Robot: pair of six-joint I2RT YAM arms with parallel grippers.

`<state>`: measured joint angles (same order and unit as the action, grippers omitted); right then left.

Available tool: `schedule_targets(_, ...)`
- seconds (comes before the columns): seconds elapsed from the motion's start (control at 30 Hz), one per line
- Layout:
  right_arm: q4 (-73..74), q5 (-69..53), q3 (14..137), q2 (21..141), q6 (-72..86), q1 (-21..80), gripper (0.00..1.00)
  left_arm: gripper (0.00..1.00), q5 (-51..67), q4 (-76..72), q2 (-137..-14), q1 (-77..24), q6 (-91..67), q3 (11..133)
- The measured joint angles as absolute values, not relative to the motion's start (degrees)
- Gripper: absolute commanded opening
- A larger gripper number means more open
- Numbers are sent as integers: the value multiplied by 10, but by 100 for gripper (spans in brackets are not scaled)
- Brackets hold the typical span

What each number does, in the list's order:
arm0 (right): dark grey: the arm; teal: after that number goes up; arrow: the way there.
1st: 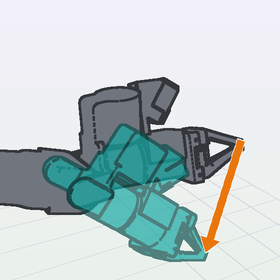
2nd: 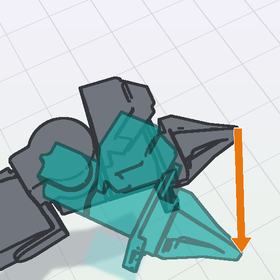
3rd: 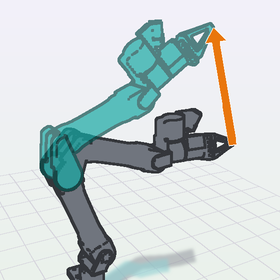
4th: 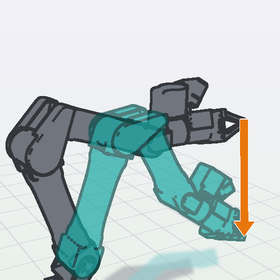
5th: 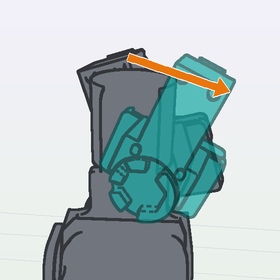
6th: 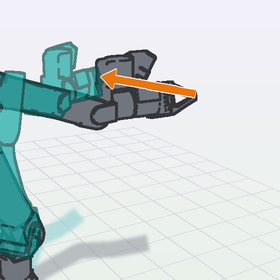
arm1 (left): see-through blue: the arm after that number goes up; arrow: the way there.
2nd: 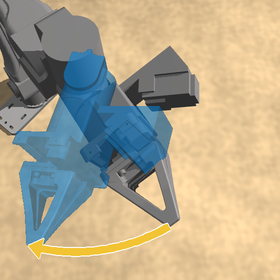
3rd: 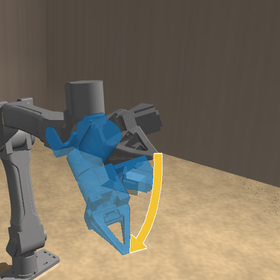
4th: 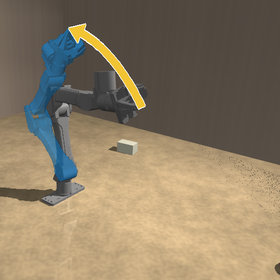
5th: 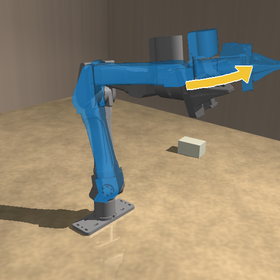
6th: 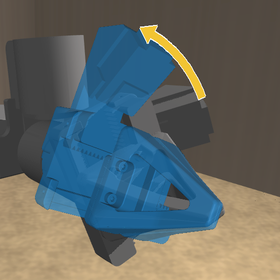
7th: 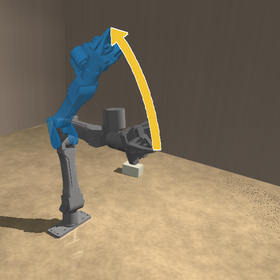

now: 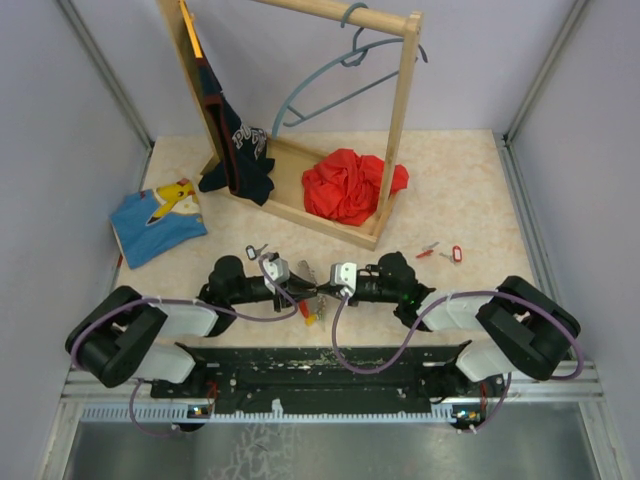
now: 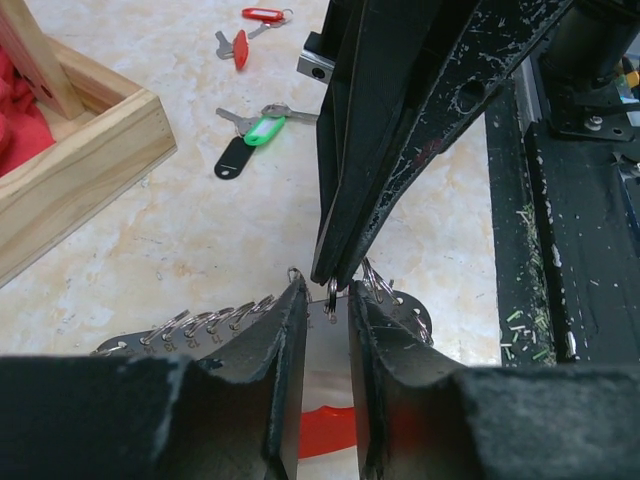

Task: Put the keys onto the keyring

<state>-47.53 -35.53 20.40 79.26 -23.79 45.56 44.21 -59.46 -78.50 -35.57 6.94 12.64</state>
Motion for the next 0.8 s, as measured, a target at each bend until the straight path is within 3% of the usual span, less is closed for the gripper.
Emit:
schedule_targets(0.33, -453, -358, 208, 793, -242, 456, 0, 22, 461, -550, -804, -356, 80, 147)
schedule_targets(0.5, -443, -357, 208, 790, -245, 456, 0, 0, 460, -531, -804, -356, 91, 149)
schedule_targets(0.63, -432, -357, 211, 788, -245, 456, 0, 0, 461, -524, -804, -356, 95, 150)
schedule_targets(0.8, -420, -349, 213, 774, -240, 456, 17, 0, 459, -521, -794, -356, 105, 150)
